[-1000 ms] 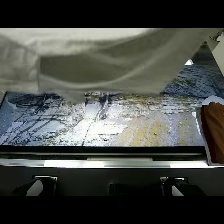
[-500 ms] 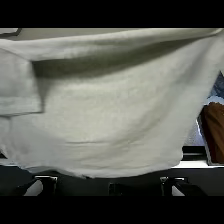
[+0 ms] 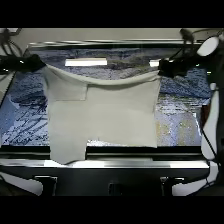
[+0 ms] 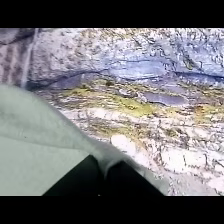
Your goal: Fold the clothes and pants, and hang the long-sleeved shirts on hangers.
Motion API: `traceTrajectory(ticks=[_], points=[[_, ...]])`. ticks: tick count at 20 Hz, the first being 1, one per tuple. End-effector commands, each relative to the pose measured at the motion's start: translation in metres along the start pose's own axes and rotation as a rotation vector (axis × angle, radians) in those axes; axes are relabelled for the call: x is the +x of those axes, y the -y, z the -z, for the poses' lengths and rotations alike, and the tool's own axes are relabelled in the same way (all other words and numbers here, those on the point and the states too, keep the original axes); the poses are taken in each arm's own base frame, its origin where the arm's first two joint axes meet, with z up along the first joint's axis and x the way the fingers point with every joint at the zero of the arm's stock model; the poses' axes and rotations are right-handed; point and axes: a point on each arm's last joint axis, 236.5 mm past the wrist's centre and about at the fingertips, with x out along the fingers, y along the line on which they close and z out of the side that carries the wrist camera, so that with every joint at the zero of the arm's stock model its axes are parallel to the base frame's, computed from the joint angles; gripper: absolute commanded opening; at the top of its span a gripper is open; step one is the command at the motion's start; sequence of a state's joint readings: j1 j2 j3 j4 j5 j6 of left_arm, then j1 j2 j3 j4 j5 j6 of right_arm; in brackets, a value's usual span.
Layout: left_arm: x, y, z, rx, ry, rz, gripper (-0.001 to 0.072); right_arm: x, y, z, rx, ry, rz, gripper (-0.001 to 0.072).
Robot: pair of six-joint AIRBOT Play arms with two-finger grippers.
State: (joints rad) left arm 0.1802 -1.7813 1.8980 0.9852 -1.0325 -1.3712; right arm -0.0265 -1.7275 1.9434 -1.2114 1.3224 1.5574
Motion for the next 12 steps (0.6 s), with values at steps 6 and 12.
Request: traceTrajectory(ticks=[6,12], points=[[0.113,-0.069,0.041,0.007,-0.053,-0.053,0.0023,0.134,0.068,0.011,0.08,-0.046,0.076,0.0031],[0.058,-0.067,0.087,-0.017,-0.346,0.023,0.0023,0.093,0.049,0.06,0.111,-0.272,0.065,0.0031]])
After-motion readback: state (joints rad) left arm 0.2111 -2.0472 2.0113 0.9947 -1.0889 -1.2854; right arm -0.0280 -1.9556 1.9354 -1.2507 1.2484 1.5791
